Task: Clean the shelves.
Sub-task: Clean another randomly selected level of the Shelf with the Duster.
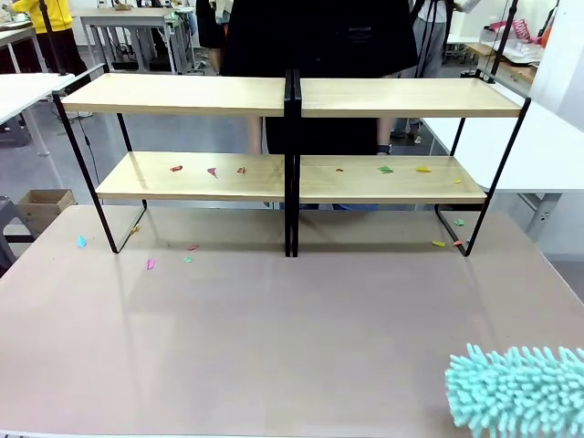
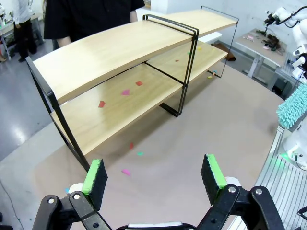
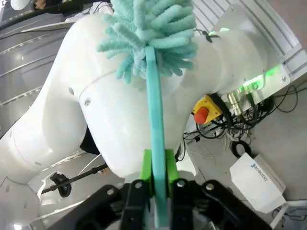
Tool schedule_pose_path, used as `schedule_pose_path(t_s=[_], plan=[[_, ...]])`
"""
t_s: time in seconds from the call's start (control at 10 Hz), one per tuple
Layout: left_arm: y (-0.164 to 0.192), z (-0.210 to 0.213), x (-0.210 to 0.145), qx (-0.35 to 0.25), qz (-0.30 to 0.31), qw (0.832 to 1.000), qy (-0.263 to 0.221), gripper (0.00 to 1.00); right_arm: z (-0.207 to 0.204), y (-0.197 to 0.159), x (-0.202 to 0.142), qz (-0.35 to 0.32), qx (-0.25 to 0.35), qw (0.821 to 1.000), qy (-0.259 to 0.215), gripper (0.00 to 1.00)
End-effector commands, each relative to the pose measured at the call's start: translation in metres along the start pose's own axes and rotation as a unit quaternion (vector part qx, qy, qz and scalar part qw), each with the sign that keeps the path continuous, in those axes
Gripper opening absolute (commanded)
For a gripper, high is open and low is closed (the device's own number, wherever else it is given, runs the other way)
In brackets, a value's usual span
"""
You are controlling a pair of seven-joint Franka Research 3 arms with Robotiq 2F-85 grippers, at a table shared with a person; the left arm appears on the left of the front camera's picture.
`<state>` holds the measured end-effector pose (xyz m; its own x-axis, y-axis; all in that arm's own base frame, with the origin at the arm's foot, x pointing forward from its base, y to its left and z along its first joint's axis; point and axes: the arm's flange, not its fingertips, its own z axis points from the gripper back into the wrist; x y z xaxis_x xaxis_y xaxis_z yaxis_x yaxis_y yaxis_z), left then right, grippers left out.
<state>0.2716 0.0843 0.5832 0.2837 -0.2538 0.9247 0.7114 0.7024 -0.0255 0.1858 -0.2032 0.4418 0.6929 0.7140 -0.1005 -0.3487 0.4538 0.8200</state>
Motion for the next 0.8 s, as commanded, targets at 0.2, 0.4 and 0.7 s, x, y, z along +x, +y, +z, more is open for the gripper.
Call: schedule_pose_path(t_s=[0.2, 0.4, 0.7], plan=[[0.0, -0.001, 0.0, 0.0, 0.0, 1.0, 0.002, 1.0, 0.003, -0.013, 0.086, 0.009, -0.027, 0.997, -0.079, 0.13], [0.0, -0.001, 0.0, 0.0, 0.0, 1.0, 0.002, 1.0, -0.003, -0.023, 0.131, -0.072, -0.069, 0.988, -0.117, 0.13], [0.0, -0.001, 0.0, 0.0, 0.0, 1.0, 0.002, 1.0, 0.002, -0.051, 0.183, -0.129, -0.09, 0.961, -0.227, 0.13]])
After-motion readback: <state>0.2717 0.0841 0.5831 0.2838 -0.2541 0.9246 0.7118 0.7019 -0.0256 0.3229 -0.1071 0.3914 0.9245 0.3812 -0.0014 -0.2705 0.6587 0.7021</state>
